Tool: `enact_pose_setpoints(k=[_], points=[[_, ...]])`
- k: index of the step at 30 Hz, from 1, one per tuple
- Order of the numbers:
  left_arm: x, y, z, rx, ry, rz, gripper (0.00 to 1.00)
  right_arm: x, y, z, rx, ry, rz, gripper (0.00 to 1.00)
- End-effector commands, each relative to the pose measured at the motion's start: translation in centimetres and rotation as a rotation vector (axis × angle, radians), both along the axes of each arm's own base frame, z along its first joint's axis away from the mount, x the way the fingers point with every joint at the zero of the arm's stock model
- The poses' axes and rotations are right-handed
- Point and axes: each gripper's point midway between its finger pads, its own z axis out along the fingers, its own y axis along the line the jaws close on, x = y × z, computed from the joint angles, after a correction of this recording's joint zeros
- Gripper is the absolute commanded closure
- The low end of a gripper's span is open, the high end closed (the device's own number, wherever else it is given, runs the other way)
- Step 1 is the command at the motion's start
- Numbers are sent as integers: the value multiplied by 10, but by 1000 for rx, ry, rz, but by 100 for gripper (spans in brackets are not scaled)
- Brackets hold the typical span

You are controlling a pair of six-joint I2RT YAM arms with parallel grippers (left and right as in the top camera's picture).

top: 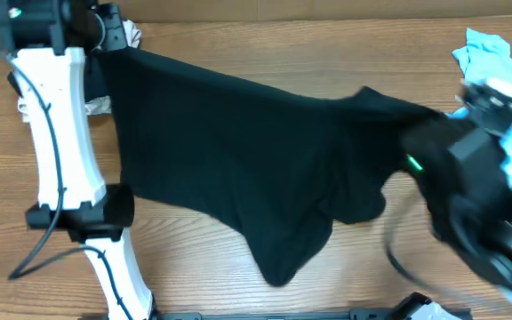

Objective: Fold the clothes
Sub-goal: 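Lift the black t-shirt and spread it flat toward the table center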

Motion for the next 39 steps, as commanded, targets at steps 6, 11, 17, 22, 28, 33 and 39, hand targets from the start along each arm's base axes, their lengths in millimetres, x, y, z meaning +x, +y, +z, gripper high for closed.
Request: enact_pose_setpoints(k=[6,11,17,22,28,33,39], points=[[45,15,-55,41,51,29,96,122,10,-70,-12,171,53,96],[67,14,-64,33,8,23,96,192,-4,-116,105,208,117,96],[100,6,-76,-9,-63,-7,96,260,-30,-172,199,200,171,96],[125,-2,-109,-43,-65,-22,96,308,-40,-233,222,192,178,96],[149,-13,-165,-44,-26,-40,96,344,-37,-288,255,157,175,96],[160,-16,-204,-41,3,-44,95,362,-37,-307,266,108,169,76],[167,-11,-180,-42,-64,-40,0,357,-32,-273,282,97,198,0]])
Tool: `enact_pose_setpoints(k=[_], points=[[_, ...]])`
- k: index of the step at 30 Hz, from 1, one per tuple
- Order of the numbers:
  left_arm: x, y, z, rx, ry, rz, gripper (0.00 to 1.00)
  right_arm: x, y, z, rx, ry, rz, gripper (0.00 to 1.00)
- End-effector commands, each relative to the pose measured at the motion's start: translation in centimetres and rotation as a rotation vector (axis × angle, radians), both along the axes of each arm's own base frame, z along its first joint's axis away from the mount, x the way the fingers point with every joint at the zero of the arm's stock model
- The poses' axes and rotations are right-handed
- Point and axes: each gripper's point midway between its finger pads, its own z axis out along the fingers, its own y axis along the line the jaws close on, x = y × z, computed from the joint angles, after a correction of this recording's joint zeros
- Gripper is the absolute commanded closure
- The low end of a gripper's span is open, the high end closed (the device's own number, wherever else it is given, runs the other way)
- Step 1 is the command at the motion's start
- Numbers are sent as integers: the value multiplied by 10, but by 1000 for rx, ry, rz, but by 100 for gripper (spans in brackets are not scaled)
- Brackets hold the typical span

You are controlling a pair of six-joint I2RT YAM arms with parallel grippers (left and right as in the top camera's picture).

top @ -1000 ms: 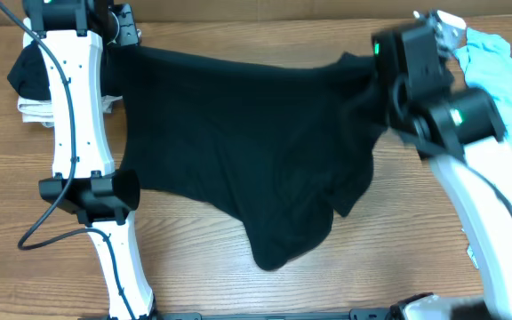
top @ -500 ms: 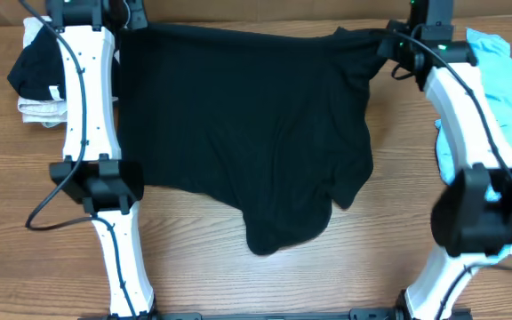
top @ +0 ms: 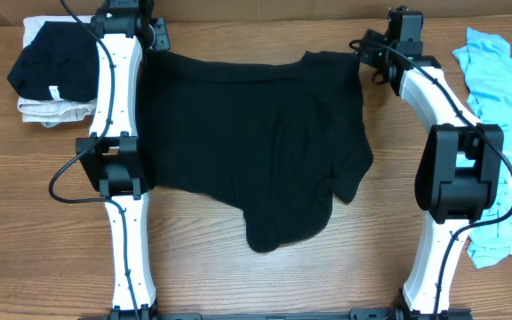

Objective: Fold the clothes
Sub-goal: 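Lift the black t-shirt and spread it flat toward the table center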

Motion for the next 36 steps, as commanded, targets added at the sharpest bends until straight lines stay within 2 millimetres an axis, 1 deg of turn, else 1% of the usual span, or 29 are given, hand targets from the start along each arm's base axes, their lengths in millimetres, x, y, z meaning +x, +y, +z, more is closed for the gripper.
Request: enact_pose_setpoints(k=[1,3,4,5,7,9,10,12,14,16,18,20,22,24,26,27,28,30,33,36], points=[[0,5,41,3,-70,9,0,-6,3,54,22,-38,32,0],[-8,5,66,3,-88,9,0,-21,8,84,38,-33,49,0],[-14,5,83,4,-100,9,0,-30,9,99,44,-32,54,0],[-22,5,100,4,-112,9,0,-43,10,117,52,-28,58,0],[-39,3,132,4,-131,6,0,-70,11,147,53,-12,60,0],[-60,1,164,4,-148,5,0,-106,11,175,56,23,62,0],[-85,0,192,4,-152,4,0,-144,11,192,58,74,60,0],[-109,0,215,4,-155,3,0,-179,12,200,75,140,44,0],[-134,-1,236,4,-157,4,0,-213,12,198,105,228,10,0],[-154,-1,248,4,-151,3,0,-239,13,188,132,319,-26,0],[-169,-1,254,7,-135,6,0,-257,13,173,154,405,-61,0],[-179,1,252,16,-106,6,0,-270,20,152,184,488,-57,0],[-186,5,244,35,-59,15,0,-276,34,130,217,543,-19,0],[-185,7,236,47,-32,2,0,-283,48,103,227,593,5,0],[-184,7,226,46,5,3,0,-292,65,71,230,644,9,0],[-183,7,219,45,26,2,0,-296,70,61,231,658,10,0],[-183,7,214,45,44,2,0,-301,78,46,235,680,3,0],[-183,7,203,42,80,5,0,-312,86,22,240,714,-23,0],[-182,7,192,42,113,4,0,-324,94,-4,244,739,-37,2],[-179,7,185,42,126,3,0,-333,96,-26,238,750,-36,10]])
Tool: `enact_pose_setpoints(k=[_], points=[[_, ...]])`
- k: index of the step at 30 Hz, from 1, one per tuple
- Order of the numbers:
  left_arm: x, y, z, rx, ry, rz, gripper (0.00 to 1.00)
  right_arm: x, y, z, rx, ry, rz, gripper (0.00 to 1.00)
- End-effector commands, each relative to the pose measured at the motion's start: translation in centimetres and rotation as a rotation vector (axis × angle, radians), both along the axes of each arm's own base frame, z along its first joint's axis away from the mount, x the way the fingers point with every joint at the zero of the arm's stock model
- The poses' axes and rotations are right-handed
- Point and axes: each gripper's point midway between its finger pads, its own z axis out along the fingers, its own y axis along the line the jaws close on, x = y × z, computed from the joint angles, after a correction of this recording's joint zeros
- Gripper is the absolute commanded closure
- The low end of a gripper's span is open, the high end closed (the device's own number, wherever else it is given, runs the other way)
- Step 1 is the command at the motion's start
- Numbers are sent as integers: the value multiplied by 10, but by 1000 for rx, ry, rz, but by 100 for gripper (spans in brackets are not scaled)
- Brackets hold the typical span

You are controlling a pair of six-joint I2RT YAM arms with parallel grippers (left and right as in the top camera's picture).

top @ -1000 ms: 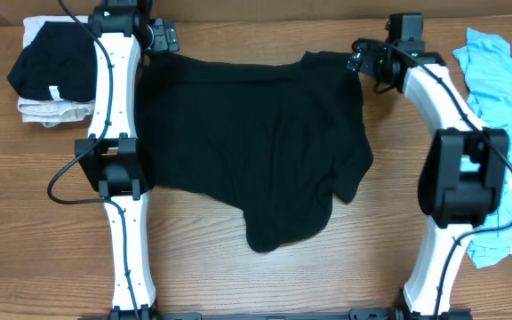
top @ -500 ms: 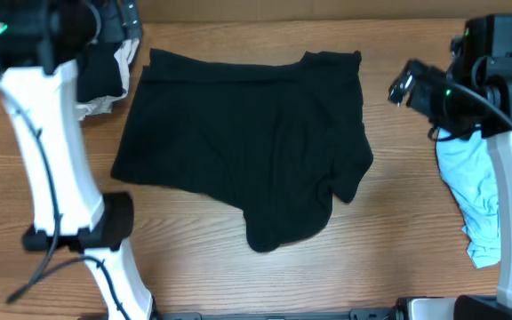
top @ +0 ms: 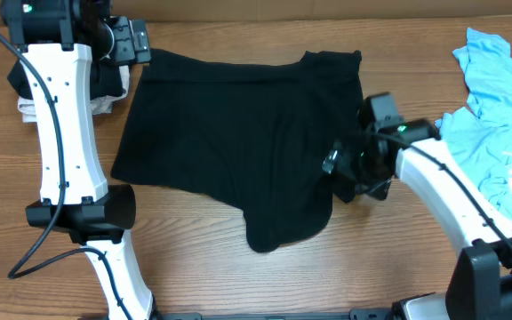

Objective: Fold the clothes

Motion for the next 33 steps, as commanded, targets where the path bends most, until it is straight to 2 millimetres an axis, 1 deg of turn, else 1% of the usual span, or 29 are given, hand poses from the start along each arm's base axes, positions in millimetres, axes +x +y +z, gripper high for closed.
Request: enact_pose_setpoints(k=[1,2,5,7,8,12,15,16,18,21,22,24,25,26,28,29,30,31,33], points=[[2,5,-3,20,6,-4,0,-13,-1,-18,-6,30,-56,12],[3,5,-7,20,13,-4,0,-19,-3,-28,-17,40,-65,15],[3,5,-10,19,21,-5,0,-24,-4,-41,-22,40,-63,22],[5,5,-13,19,25,-5,0,-24,-6,-51,-24,20,-64,26],[5,5,-14,19,27,-5,0,-23,-7,-54,-26,9,-66,28],[6,5,-17,19,33,-5,0,-19,-10,-62,-43,-30,-71,39],[6,5,-17,19,31,-5,0,-15,-19,-63,-91,-54,-79,62],[6,5,-16,19,29,-5,0,-14,-23,-63,-116,-61,-84,65],[8,5,-16,19,24,-5,0,-12,-31,-64,-154,-71,-95,76],[10,5,-15,20,15,-5,0,-7,-48,-63,-210,-87,-127,79],[10,5,-15,20,12,-4,0,-4,-61,-62,-240,-94,-138,80],[10,5,-15,20,11,-5,0,0,-78,-61,-270,-103,-125,80],[11,6,-14,21,10,-5,0,2,-94,-60,-299,-104,-144,80],[11,6,-14,21,9,-5,0,3,-104,-60,-311,-104,-169,80],[12,6,-14,21,5,-4,0,6,-116,-59,-301,-112,-190,80],[12,6,-14,21,3,-5,0,9,-116,-59,-268,-124,-176,80],[12,6,-14,21,2,-5,0,14,-109,-58,-207,-142,-136,79],[13,6,-13,21,0,-4,0,17,-99,-57,-130,-158,-89,75],[13,6,-13,23,-1,-4,0,16,-79,-53,8,-164,-38,65]])
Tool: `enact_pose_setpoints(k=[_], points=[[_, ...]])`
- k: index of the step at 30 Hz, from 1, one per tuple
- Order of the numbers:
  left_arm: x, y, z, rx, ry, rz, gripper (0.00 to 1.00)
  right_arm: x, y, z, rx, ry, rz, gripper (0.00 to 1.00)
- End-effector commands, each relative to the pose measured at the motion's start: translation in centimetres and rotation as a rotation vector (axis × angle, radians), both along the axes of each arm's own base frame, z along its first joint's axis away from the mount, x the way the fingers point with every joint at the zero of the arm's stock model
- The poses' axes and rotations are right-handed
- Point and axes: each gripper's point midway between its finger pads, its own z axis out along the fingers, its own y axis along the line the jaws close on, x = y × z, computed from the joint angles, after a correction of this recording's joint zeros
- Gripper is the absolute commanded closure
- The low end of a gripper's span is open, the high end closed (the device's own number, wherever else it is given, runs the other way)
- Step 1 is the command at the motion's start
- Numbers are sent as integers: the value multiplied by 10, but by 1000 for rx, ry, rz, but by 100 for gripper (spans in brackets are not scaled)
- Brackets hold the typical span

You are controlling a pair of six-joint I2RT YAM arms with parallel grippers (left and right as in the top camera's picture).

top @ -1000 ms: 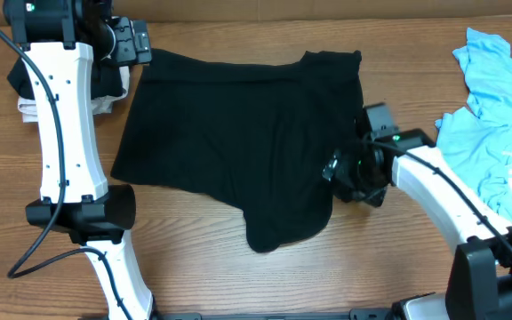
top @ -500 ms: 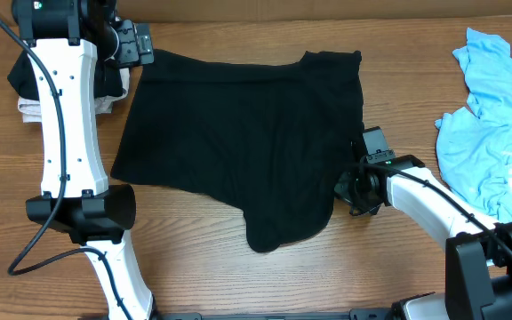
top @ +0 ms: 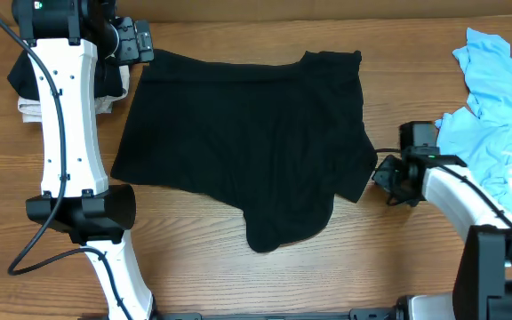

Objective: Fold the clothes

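A black garment [top: 247,147] lies spread flat on the wooden table, its waistband toward the far edge and a loose lobe hanging toward the near side. My left gripper [top: 137,43] hovers at the garment's far left corner; the overhead view does not show how its jaws stand. My right gripper [top: 386,172] sits low at the garment's right edge, just beside the small right flap [top: 363,178]. I cannot tell whether it touches or pinches the cloth.
A stack of folded clothes [top: 27,105], black on white, lies at the far left, partly behind the left arm. A crumpled light blue garment [top: 492,116] lies along the right side, close to the right arm. The table's far edge runs along the top.
My right gripper was over the garment's lower right flap and is now further right, at the flap's outer edge. The left gripper and the garment are nearly unchanged.
First the black garment hung stretched between both grippers, the right arm blurred. Then it lay flat with both grippers at its far corners. After that the right gripper was over the lower right flap, and now it is beside that flap.
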Motion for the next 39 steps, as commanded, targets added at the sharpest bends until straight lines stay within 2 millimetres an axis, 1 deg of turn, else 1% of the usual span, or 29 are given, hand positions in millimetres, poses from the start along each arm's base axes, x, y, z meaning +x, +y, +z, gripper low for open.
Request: enact_pose_setpoints(k=[1,3,5,9,12,17,22,27,29,31,33,36,37,39], points=[[0,5,2,20,-5,-5,0,1,41,10,237,-34,174,61],[0,5,2,20,-5,-5,0,-6,56,12,317,-16,193,56],[0,5,2,20,-5,-5,0,-17,67,11,339,27,218,55],[0,5,2,20,-5,-5,0,-24,76,8,306,55,258,55],[0,5,2,20,-5,-5,0,-24,78,6,260,60,270,54],[-1,5,2,21,-3,-5,0,-27,69,-2,132,91,210,54],[-1,5,2,22,0,-8,0,-26,73,-7,121,98,214,54],[-1,5,2,22,0,-8,0,-33,69,-20,110,151,175,56],[-1,5,2,22,0,-8,0,-38,66,-27,101,180,150,62],[-2,5,1,22,2,-8,0,-40,65,-33,93,202,135,78],[-2,5,1,22,3,-8,0,-41,60,-35,69,209,95,96],[-2,5,1,22,2,-8,0,-39,52,-35,40,204,64,96],[-2,5,1,23,2,-8,0,-38,42,-35,7,201,44,96],[-2,5,1,23,2,-8,0,-36,29,-35,-30,196,15,96]])
